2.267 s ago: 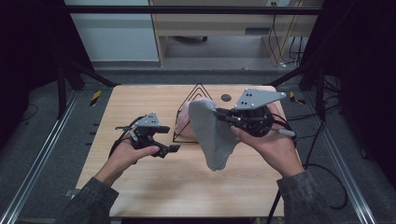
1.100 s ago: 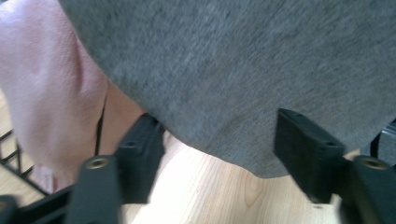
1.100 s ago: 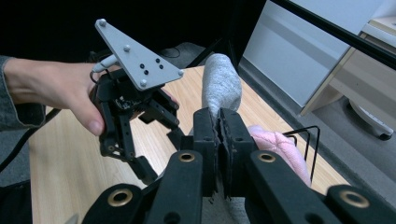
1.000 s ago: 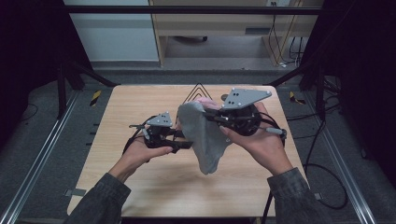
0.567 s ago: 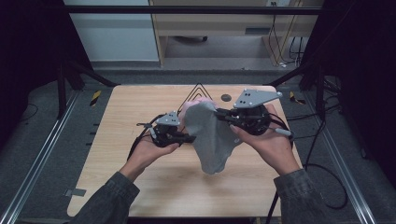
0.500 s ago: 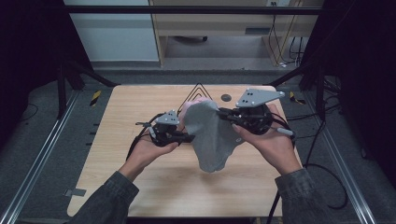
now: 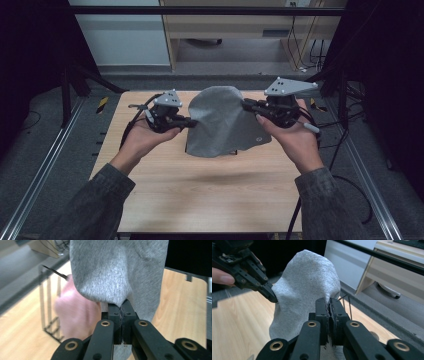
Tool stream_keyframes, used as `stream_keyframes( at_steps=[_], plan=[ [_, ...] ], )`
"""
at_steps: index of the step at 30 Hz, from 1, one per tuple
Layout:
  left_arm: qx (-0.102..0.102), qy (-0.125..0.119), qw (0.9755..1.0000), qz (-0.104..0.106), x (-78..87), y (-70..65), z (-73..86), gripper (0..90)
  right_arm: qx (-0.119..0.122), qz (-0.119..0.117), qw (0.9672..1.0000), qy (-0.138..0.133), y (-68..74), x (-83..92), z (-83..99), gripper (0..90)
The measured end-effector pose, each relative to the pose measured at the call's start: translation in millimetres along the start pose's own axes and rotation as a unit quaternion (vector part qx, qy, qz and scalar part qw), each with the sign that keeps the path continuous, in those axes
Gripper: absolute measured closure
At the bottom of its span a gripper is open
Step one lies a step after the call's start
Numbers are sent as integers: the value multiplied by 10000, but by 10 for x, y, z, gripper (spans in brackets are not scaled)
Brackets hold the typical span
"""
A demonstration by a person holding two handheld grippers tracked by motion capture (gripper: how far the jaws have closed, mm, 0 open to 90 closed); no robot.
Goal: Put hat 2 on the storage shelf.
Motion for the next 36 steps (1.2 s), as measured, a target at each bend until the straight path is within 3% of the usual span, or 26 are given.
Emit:
stream_keyframes(
  at_steps=[2, 12, 22, 36],
  plan=[
    [-44, 10, 9999, -160, 68, 94, -172, 889, -124, 51, 9998, -116, -99, -55, -86, 863],
    [-22, -106, 9990, -443, 85, 366, -494, 889, -343, 220, 9987, -313, -388, -260, -269, 863],
    [20, -162, 9967, -791, -6, 646, -662, 890, -615, 363, 9966, -422, -694, -494, -362, 863],
    [40, -428, 9935, -1058, -95, 812, -793, 890, -749, 481, 9938, -666, -871, -595, -407, 863]
  ],
)
Point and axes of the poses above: each handheld gripper's, and its own axes: x roughly backward along the jaws, z roughly out of its underside, y roughly to its left, the point moved 1 cm from there along -x, roughly forward along the jaws, and after that the axes turned 9 degrees about -y, right-handed, at the moved point
